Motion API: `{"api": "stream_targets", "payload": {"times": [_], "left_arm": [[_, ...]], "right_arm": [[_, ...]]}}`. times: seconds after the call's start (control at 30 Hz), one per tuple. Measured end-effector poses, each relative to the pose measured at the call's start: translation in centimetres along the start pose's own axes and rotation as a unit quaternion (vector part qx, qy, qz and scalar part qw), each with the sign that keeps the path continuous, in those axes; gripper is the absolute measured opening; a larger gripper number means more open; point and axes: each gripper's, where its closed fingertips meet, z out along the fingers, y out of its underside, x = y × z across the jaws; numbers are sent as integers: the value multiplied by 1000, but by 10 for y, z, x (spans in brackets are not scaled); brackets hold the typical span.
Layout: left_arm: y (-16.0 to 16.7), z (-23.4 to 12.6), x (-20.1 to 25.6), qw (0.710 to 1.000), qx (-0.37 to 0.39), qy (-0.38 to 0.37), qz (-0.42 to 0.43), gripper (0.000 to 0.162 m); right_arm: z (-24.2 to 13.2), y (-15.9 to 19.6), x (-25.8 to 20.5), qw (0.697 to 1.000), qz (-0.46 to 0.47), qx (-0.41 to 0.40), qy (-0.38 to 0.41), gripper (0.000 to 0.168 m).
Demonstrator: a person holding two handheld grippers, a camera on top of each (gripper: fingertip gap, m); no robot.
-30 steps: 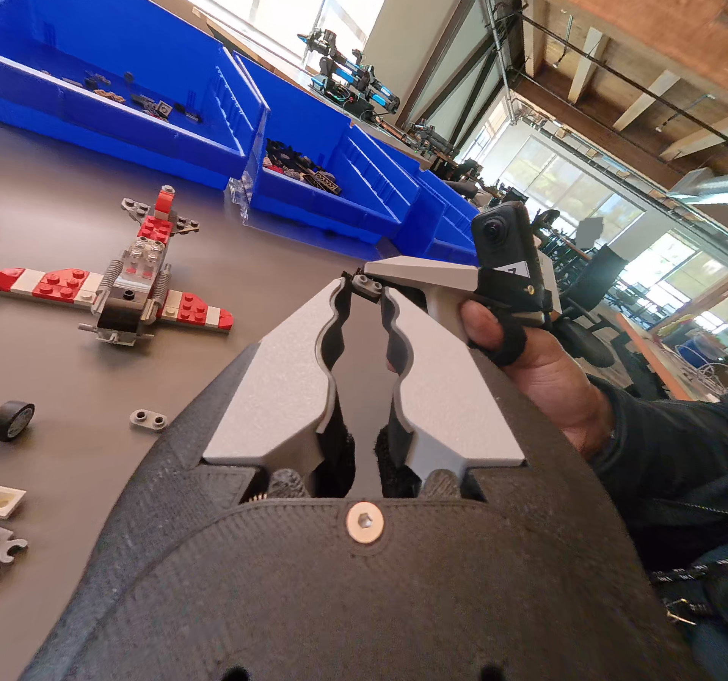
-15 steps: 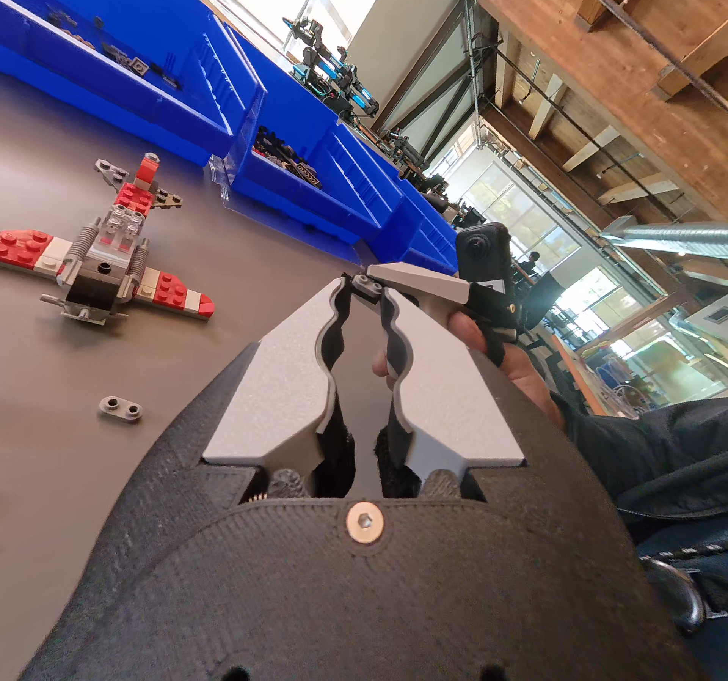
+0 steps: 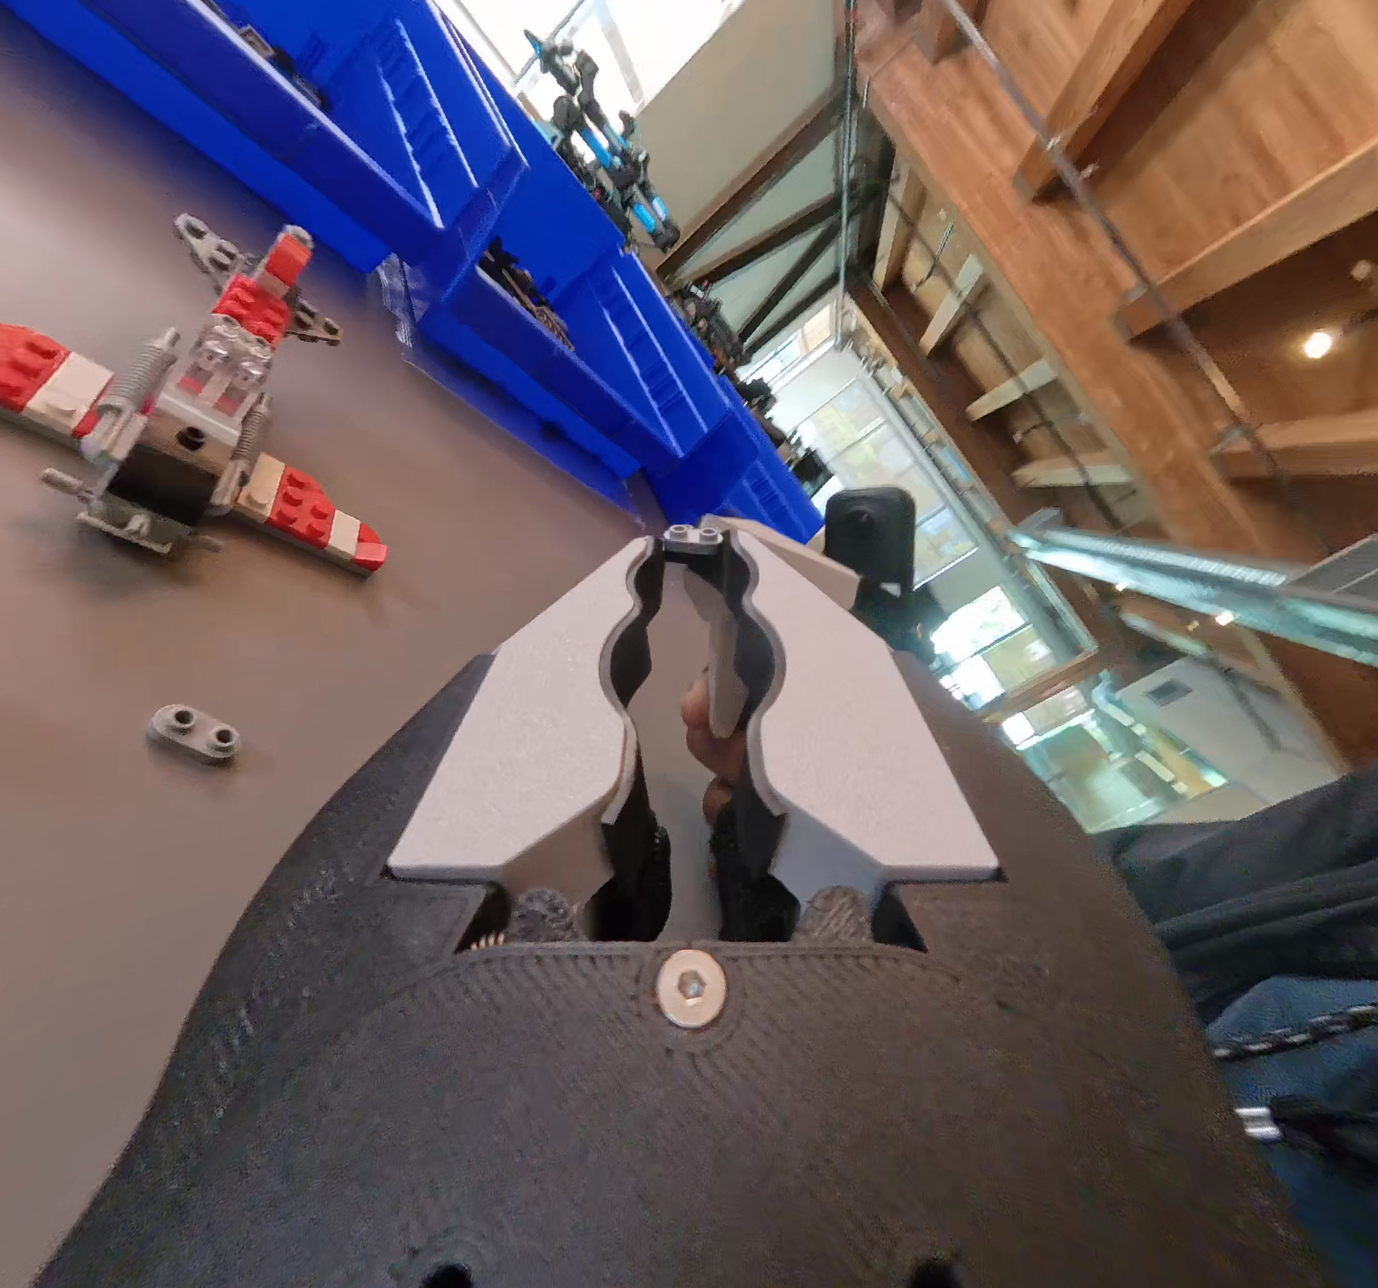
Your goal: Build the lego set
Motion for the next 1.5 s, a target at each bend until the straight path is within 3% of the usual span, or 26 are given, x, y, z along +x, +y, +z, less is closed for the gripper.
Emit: {"api": "stream_targets", "payload": {"times": [0.13,0.3,0.53,0.7,0.87,1.23,1.5], "left_arm": [[-10,-5,-5,998,21,17,-48,15],[-9,-5,-3,999,20,17,-39,15],[-13,-6,4,995,5,-15,97,15],[-13,-6,12,952,-24,-64,298,16],[-9,-4,23,911,-30,-61,406,16],[-7,-1,24,838,-16,-132,529,16],[-4,3,24,807,5,-186,560,15]], "right_arm": [[2,5,-2,1000,-10,-12,2,0],[2,5,2,1000,-6,-10,11,0],[1,1,0,1000,16,-13,-15,8],[1,-6,-9,994,80,9,-78,20],[0,-11,-20,978,150,33,-141,25],[1,-6,-18,986,125,40,-102,15],[-2,-7,-21,981,147,81,-94,6]]}}
